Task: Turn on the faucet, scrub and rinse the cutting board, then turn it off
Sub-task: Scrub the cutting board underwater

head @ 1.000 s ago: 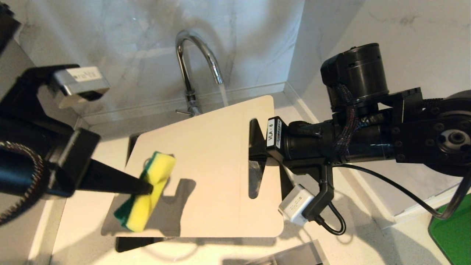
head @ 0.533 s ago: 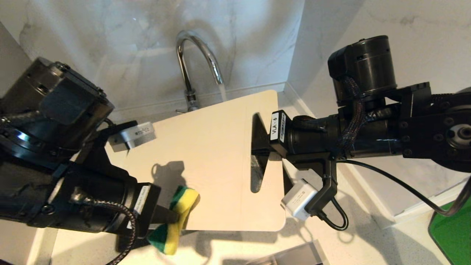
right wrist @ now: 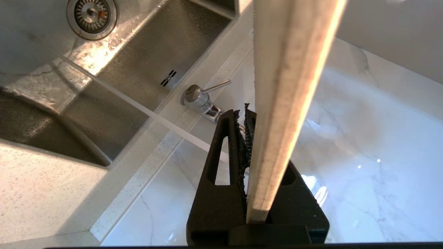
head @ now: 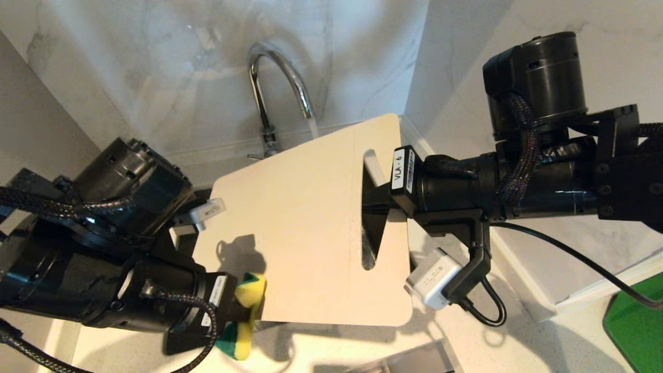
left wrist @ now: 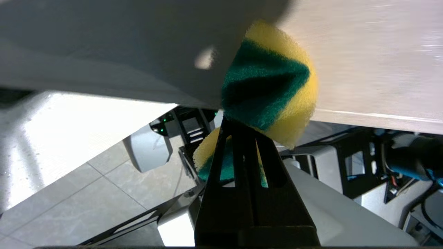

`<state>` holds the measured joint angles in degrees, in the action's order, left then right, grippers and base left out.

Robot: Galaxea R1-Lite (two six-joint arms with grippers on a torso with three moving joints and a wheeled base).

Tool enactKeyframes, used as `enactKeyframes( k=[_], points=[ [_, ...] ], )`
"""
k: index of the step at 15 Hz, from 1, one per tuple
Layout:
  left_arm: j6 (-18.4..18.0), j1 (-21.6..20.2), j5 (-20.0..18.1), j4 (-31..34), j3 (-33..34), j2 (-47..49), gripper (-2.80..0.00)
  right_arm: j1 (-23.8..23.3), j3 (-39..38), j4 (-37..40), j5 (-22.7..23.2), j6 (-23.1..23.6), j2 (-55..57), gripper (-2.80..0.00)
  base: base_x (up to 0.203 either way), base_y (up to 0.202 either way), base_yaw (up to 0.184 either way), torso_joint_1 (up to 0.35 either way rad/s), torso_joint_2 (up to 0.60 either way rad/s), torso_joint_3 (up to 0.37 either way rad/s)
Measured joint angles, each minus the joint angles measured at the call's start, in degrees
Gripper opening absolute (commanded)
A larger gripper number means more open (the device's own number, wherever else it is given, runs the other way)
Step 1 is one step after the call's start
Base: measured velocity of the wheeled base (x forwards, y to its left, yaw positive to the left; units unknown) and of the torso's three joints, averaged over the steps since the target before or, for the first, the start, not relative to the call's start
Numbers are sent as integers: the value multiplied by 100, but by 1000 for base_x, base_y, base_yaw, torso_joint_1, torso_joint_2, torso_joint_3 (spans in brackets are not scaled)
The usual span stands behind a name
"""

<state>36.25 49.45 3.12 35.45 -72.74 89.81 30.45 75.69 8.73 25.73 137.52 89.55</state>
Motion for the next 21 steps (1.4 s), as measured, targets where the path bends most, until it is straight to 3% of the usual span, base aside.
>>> enactKeyframes(
  k=[5, 10, 13, 21],
  points=[
    [-169, -1030, -514, -847, 1101, -156, -280, 2, -150, -46, 4, -4, -66, -280, 0, 0, 0, 0, 0, 0],
    [-724, -2453, -1455, -1057, 1666, -240, -280, 6, -286, -63, 8, -114, -181, -280, 0, 0, 0, 0, 0, 0],
    [-1158, -3224, -1820, -1165, 2008, -305, -280, 6, -290, -61, 12, -122, -229, -280, 0, 0, 0, 0, 0, 0],
    [-1769, -4339, -1936, -1302, 2264, -661, -280, 2, -423, -62, 12, -136, -439, -280, 0, 0, 0, 0, 0, 0]
  ],
)
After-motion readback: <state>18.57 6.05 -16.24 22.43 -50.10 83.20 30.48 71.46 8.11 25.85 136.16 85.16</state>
